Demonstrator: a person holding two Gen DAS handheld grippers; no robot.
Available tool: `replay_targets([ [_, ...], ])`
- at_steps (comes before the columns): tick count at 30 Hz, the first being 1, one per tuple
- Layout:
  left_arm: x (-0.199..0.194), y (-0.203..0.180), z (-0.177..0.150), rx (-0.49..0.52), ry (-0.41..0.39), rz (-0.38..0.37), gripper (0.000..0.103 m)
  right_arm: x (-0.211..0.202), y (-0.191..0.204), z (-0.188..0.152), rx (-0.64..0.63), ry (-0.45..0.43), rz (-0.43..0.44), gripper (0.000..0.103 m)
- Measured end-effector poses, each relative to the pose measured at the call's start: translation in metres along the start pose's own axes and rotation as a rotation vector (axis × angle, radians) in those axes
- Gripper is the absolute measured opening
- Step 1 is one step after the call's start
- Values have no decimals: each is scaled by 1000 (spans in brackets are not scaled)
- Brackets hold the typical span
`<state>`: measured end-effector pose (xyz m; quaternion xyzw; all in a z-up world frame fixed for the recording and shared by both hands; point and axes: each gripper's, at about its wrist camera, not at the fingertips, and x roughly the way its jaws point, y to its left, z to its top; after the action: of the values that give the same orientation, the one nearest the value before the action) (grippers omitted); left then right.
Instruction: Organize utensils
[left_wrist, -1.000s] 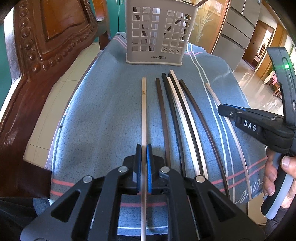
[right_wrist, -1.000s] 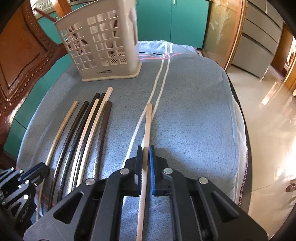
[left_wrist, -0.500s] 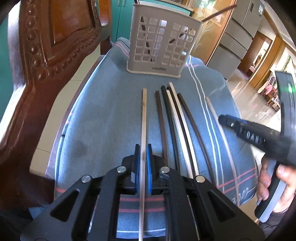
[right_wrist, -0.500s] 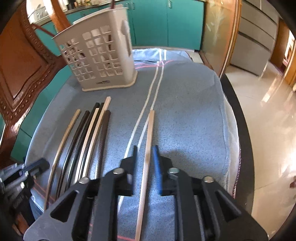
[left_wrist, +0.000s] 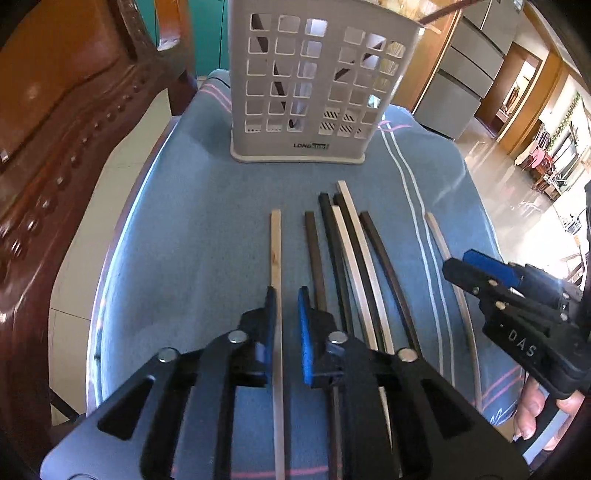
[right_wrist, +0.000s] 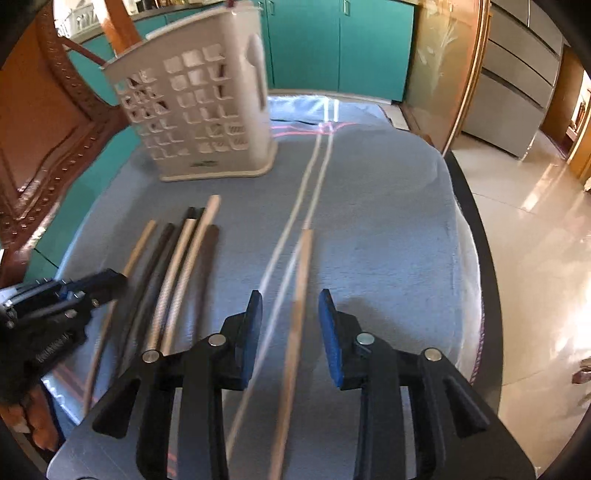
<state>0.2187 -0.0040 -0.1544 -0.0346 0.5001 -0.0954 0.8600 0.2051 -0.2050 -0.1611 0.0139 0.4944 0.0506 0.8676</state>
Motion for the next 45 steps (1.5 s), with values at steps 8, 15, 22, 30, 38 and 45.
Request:
replay_targets([
  [8, 17, 1, 22, 9, 56, -3, 23, 14, 13, 4, -48, 6, -51, 33],
  [15, 25, -19, 31, 95, 87, 87, 28, 17, 17, 7, -59, 7, -58, 34],
  [22, 27, -19, 28, 75, 65, 89, 26, 14, 17, 4, -54, 6, -19, 11],
  [30, 16, -12, 18, 38, 25, 74, 7, -20, 17, 8, -55, -89, 31, 7],
  [38, -57, -21, 32, 42, -138, 15, 7, -98, 3, 24, -76, -268, 69, 7],
  [45, -113, -29, 37, 57, -255, -17, 7, -144, -8, 29, -70, -367, 124, 7],
])
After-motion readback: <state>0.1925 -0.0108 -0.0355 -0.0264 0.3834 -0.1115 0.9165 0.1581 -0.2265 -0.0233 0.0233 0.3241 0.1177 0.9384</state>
